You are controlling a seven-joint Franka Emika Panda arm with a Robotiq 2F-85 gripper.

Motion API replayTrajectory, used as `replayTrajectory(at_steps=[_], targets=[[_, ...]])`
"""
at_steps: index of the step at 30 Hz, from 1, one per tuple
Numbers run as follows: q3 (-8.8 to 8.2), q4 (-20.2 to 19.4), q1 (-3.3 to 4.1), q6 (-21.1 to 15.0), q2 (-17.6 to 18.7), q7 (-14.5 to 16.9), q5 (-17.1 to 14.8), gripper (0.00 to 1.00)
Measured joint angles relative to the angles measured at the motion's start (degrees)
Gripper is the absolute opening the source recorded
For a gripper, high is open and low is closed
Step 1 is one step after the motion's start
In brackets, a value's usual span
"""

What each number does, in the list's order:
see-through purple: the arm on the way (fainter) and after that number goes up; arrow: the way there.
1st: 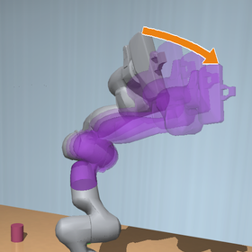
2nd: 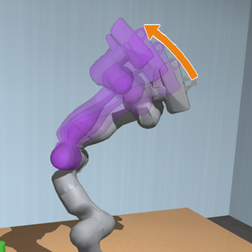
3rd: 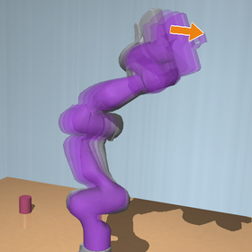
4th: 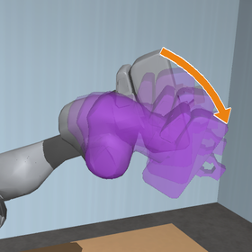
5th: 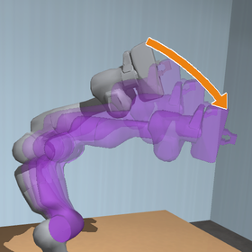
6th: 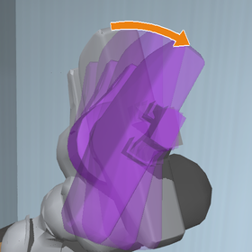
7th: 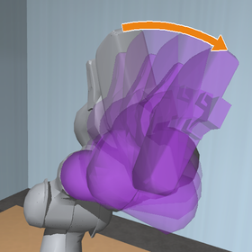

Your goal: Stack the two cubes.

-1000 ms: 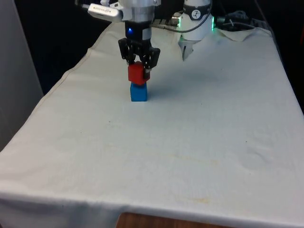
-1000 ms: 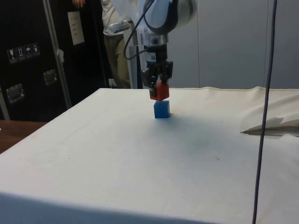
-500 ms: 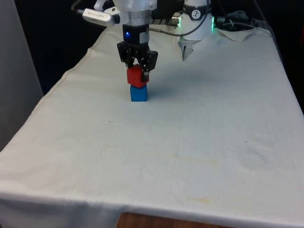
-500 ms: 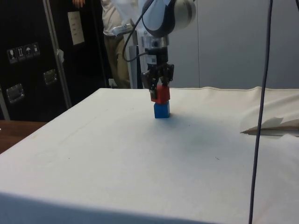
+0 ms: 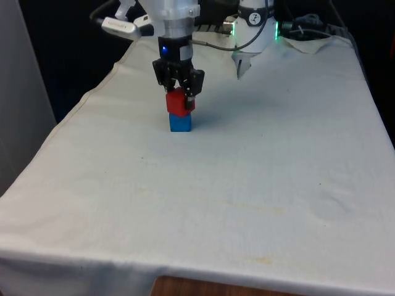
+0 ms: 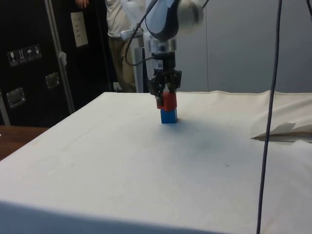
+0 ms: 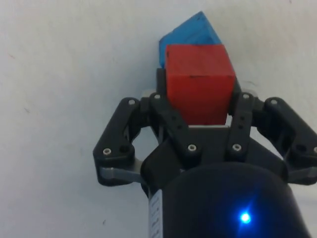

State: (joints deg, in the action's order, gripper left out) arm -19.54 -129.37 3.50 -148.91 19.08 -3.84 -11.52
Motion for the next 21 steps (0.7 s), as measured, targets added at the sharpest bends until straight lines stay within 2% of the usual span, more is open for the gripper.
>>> replayTrajectory(at_steps=[10, 11, 13, 14, 15, 19, 20, 21], targets=[[-0.17, 0.46, -0.23, 0.46, 0.29, 0.92, -1.72, 0.0], [-0.29, 0.46, -0.23, 0.46, 0.29, 1.15, -1.83, 0.02], [-0.29, 0.46, -0.23, 0.46, 0.29, 1.15, -1.83, 0.16], [-0.4, 0.46, -0.29, 0.46, 0.29, 1.32, -1.95, 0.16], [-0.52, 0.46, -0.29, 0.46, 0.29, 1.6, -2.12, 0.36], [-0.57, 0.52, -0.29, 0.52, 0.29, 1.89, -2.41, 0.74], [-0.57, 0.52, -0.34, 0.52, 0.29, 2.01, -2.58, 0.94], [-0.57, 0.52, -0.34, 0.52, 0.29, 2.01, -2.58, 0.99]])
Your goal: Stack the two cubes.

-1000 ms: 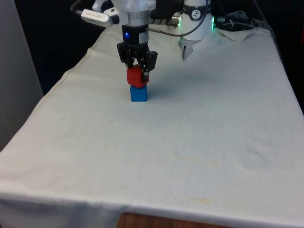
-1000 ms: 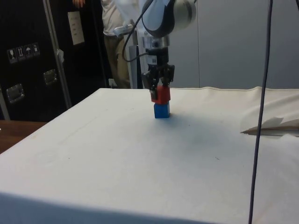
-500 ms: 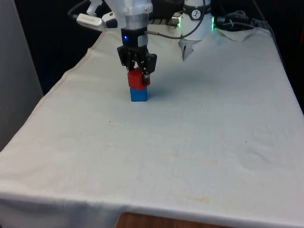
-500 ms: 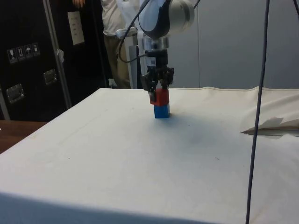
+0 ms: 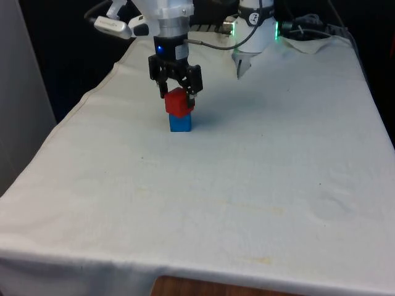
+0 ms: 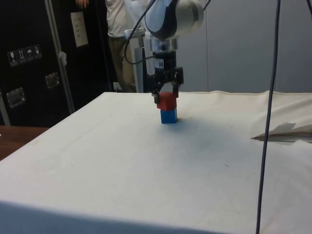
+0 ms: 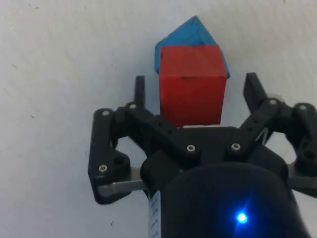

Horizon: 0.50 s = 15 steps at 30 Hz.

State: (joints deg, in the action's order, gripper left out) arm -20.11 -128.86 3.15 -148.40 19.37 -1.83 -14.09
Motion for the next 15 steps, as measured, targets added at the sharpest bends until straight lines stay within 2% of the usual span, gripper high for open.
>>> replayTrajectory(at_steps=[11, 15], targets=[[-0.11, 0.4, 0.0, 0.06, -0.17, 0.17, -0.17, 1.0], [-0.29, 1.09, 0.0, 1.95, -1.72, 0.17, 0.06, 1.0]])
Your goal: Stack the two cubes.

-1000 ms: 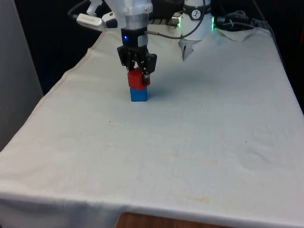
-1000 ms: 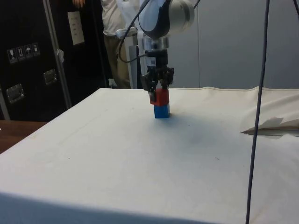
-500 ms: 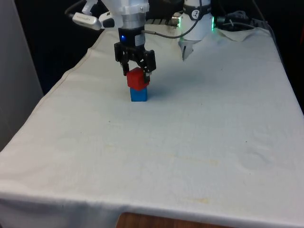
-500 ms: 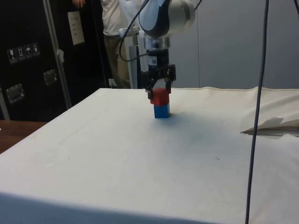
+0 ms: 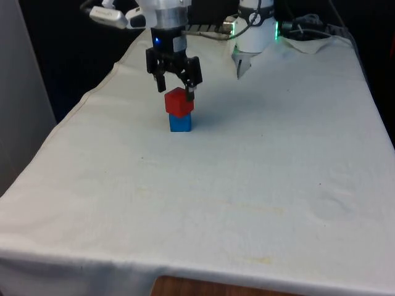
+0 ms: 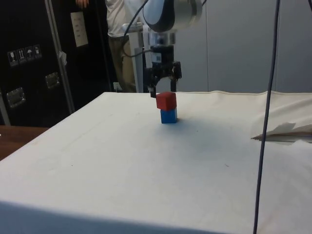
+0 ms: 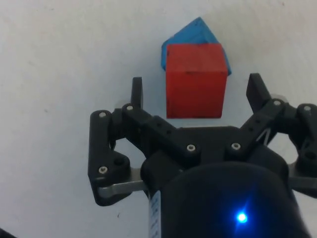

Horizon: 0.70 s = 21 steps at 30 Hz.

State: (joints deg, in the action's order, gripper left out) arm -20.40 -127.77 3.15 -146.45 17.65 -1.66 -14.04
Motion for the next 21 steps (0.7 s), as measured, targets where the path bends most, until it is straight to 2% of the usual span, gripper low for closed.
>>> replayTrajectory(at_steps=[4, 14, 21], targets=[[0.0, 0.11, 0.06, 1.38, -1.49, -0.06, 0.52, 1.0], [0.34, 2.06, 0.92, 5.16, -4.53, -0.69, 2.12, 1.0], [1.26, 3.09, 1.6, 7.51, -6.65, -1.43, 2.86, 1.0]])
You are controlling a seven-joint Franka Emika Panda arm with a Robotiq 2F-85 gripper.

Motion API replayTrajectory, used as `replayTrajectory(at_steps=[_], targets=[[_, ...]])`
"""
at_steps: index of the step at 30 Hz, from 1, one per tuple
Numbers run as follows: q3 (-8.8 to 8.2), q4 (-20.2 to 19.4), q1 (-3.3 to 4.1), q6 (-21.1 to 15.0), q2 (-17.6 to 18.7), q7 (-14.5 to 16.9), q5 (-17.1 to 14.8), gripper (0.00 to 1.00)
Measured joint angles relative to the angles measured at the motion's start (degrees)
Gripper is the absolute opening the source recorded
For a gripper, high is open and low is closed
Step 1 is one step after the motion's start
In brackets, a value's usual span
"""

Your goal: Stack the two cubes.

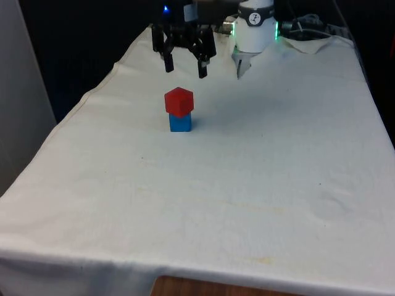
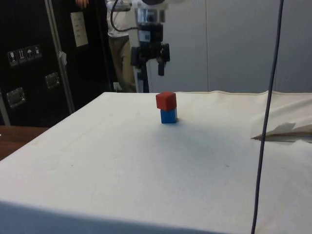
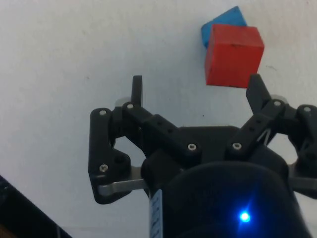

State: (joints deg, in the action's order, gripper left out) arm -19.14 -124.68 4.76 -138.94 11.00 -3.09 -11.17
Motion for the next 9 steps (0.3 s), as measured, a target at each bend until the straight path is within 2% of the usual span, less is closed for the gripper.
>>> replayTrajectory(at_steps=[9], targets=[[2.12, 0.52, 0.69, 1.83, -2.58, -2.52, 1.89, 1.0]])
